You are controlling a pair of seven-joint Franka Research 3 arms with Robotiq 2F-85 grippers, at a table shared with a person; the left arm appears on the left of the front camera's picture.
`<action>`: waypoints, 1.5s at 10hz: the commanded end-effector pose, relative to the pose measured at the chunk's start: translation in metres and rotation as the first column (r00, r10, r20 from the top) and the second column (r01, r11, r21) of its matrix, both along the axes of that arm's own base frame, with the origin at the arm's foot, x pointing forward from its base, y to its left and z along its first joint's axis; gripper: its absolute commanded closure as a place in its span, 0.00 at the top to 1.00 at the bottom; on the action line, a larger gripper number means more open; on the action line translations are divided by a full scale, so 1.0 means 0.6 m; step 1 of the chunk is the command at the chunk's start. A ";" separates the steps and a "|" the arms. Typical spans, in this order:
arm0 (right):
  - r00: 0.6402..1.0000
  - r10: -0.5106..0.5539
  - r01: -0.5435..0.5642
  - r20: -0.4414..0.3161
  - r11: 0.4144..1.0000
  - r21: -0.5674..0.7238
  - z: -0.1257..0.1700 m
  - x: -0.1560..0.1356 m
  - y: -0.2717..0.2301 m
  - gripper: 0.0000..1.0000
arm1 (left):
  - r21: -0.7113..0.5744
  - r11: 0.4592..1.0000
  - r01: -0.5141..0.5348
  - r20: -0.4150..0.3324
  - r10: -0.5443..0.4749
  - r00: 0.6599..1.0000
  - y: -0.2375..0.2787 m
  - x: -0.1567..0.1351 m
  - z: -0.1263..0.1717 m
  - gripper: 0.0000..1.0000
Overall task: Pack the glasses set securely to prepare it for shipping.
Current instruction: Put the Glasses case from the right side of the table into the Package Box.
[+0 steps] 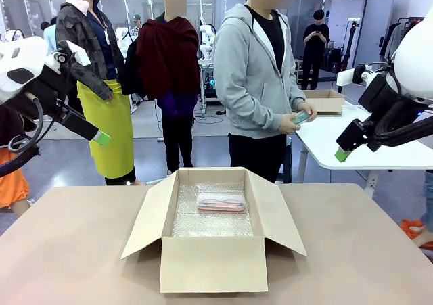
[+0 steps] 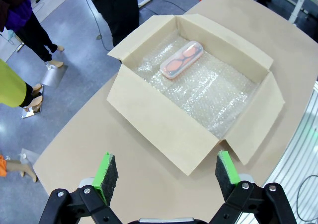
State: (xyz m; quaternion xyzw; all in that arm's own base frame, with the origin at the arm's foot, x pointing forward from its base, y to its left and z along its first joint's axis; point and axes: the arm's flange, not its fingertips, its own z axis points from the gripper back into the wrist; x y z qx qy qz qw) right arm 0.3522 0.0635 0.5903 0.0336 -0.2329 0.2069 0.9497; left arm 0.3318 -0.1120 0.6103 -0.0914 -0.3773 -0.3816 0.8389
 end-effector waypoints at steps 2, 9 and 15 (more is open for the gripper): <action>1.000 -0.004 0.004 0.009 1.000 -0.008 0.002 0.000 0.000 1.00 | 0.001 1.000 0.002 0.006 -0.002 1.000 0.002 -0.001 0.003 1.00; 1.000 -0.004 0.004 0.009 1.000 -0.008 0.002 0.000 0.000 1.00 | 0.001 1.000 0.002 0.006 -0.002 1.000 0.002 -0.001 0.003 1.00; 1.000 -0.004 0.004 0.009 1.000 -0.008 0.002 0.000 0.000 1.00 | 0.001 1.000 0.002 0.006 -0.002 1.000 0.002 -0.001 0.003 1.00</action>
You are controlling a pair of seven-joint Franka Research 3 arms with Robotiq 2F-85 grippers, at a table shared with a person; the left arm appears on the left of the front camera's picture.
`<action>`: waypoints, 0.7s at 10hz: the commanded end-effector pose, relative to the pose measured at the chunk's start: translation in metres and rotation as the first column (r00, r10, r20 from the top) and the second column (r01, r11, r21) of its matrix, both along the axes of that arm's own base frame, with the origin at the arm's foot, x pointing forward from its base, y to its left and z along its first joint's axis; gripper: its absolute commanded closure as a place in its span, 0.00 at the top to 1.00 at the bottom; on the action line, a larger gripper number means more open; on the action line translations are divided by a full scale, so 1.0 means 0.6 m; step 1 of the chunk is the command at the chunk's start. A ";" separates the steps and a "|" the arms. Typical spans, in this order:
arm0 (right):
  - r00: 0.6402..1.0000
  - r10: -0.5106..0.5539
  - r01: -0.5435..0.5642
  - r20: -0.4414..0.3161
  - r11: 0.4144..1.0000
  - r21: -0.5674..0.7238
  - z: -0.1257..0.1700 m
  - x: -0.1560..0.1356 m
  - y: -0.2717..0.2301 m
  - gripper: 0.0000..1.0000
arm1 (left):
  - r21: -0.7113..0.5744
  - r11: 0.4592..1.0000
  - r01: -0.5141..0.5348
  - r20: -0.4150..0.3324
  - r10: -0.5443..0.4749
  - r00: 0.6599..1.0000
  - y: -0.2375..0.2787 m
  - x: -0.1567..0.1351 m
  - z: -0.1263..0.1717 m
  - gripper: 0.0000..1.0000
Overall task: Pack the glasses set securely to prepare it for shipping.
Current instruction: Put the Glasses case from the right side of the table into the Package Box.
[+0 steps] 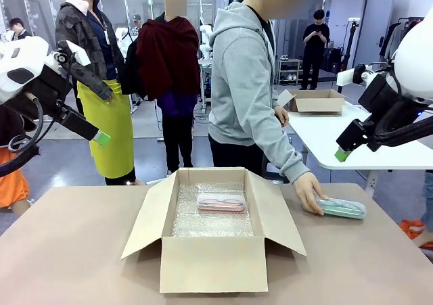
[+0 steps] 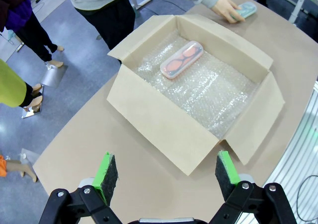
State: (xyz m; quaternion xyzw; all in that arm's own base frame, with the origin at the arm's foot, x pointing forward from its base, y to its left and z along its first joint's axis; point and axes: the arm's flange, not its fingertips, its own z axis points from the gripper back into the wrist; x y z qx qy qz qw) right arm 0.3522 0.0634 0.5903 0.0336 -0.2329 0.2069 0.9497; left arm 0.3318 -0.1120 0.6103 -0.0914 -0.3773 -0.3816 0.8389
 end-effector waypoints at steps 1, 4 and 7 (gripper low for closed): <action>1.000 -0.004 0.004 0.009 1.000 -0.007 0.002 0.000 0.000 1.00 | 0.001 1.000 0.002 0.006 -0.002 1.000 0.002 -0.001 0.002 1.00; 1.000 -0.004 0.004 0.009 1.000 -0.007 0.002 0.000 0.000 1.00 | 0.001 1.000 0.002 0.006 -0.002 1.000 0.002 -0.001 0.002 1.00; 1.000 0.000 0.000 0.000 1.000 0.000 0.000 0.000 0.000 1.00 | 0.001 1.000 0.002 0.006 -0.002 1.000 0.002 -0.001 0.002 1.00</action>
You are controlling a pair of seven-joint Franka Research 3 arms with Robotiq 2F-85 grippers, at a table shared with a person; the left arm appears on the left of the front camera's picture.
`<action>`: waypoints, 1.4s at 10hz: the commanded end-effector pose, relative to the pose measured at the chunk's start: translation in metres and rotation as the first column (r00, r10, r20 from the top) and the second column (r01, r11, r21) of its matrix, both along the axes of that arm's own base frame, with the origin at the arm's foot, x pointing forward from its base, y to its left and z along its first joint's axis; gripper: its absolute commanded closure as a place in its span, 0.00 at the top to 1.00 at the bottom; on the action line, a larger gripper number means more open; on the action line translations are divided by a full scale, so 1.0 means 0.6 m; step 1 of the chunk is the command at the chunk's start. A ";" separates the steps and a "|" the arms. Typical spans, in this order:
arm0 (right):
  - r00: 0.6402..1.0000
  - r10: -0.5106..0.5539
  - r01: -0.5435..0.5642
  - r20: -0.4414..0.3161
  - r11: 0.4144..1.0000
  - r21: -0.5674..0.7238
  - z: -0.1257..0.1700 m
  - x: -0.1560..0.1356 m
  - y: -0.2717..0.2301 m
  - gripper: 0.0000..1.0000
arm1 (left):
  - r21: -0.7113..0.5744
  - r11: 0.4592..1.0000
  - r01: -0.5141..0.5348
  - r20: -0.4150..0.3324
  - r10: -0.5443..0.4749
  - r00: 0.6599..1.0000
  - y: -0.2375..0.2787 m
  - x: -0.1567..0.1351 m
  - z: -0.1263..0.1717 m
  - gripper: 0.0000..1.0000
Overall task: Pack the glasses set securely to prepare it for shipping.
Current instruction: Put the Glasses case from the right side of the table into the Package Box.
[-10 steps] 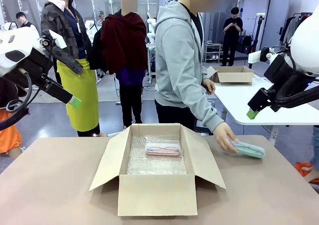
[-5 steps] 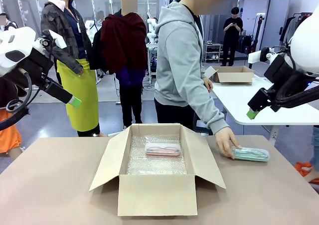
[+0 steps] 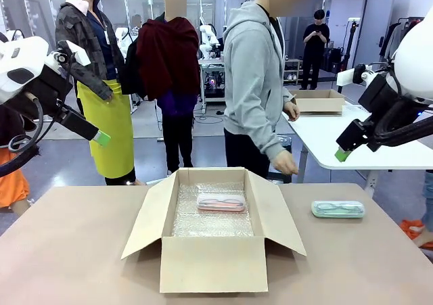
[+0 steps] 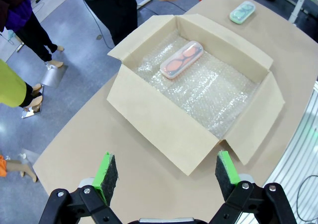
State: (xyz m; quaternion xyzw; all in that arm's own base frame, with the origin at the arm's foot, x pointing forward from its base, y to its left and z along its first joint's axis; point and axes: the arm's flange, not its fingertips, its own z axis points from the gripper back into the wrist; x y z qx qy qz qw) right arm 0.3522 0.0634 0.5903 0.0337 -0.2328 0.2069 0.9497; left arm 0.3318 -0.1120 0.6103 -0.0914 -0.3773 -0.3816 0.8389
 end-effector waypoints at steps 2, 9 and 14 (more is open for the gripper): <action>0.988 0.146 -0.150 -0.050 0.984 -0.096 0.011 0.029 -0.024 1.00 | 0.001 1.000 0.002 0.006 -0.002 1.000 0.002 -0.001 0.003 1.00; 0.741 0.636 -0.670 -0.216 0.724 -0.165 -0.037 0.210 -0.133 1.00 | 0.001 1.000 0.002 0.006 -0.002 1.000 0.002 -0.001 0.003 1.00; 0.756 0.608 -0.650 -0.241 0.739 -0.174 -0.067 0.232 -0.135 1.00 | 0.001 1.000 0.002 0.006 -0.002 1.000 0.002 -0.001 0.003 1.00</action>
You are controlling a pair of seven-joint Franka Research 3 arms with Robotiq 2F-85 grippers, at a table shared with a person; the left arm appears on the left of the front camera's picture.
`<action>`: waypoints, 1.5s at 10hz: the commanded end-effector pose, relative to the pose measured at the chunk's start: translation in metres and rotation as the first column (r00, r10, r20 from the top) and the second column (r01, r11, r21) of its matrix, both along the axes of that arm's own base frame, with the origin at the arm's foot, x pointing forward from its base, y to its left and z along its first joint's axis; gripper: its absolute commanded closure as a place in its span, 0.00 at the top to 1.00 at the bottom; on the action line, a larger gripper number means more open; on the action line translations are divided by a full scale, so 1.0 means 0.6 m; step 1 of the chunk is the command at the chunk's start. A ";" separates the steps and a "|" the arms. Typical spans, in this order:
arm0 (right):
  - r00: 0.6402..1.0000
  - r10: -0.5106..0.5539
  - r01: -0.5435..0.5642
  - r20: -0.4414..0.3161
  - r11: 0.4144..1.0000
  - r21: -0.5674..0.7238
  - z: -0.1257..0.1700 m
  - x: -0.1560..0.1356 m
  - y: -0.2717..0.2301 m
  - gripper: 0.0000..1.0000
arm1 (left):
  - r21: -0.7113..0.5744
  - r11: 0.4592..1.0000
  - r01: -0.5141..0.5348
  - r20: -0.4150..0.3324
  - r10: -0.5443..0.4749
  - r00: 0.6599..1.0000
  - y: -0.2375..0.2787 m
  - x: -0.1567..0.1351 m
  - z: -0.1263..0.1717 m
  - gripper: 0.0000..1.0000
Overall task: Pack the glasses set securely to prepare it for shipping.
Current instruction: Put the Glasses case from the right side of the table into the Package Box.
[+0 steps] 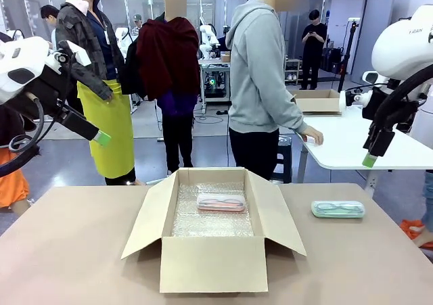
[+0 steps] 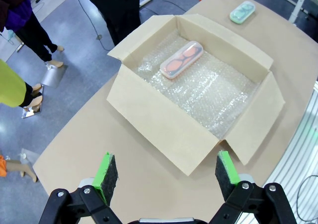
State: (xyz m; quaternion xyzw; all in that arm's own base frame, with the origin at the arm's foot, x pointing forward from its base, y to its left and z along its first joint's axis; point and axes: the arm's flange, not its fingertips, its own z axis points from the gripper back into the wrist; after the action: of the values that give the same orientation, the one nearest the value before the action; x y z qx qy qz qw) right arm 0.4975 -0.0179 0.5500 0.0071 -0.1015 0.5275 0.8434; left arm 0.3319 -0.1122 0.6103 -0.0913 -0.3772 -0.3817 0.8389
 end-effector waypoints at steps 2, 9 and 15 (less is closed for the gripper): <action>1.000 0.000 0.000 0.000 1.000 0.000 0.000 0.000 0.000 1.00 | 0.001 1.000 0.002 0.006 -0.002 1.000 0.003 -0.001 0.003 1.00; 0.928 0.371 -0.372 -0.017 0.925 -0.079 -0.167 0.099 -0.034 1.00 | 0.001 1.000 0.002 0.006 -0.002 1.000 0.003 -0.001 0.003 1.00; 0.937 0.342 -0.346 -0.068 0.936 -0.059 -0.300 0.143 -0.029 1.00 | 0.001 1.000 0.002 0.006 -0.002 1.000 0.003 -0.001 0.003 1.00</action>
State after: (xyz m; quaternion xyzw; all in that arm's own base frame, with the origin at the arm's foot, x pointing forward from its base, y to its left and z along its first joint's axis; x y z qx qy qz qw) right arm 0.5787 -0.0374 0.3698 0.0190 -0.0569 0.6757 0.7347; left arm 0.3319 -0.1122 0.6102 -0.0913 -0.3771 -0.3817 0.8389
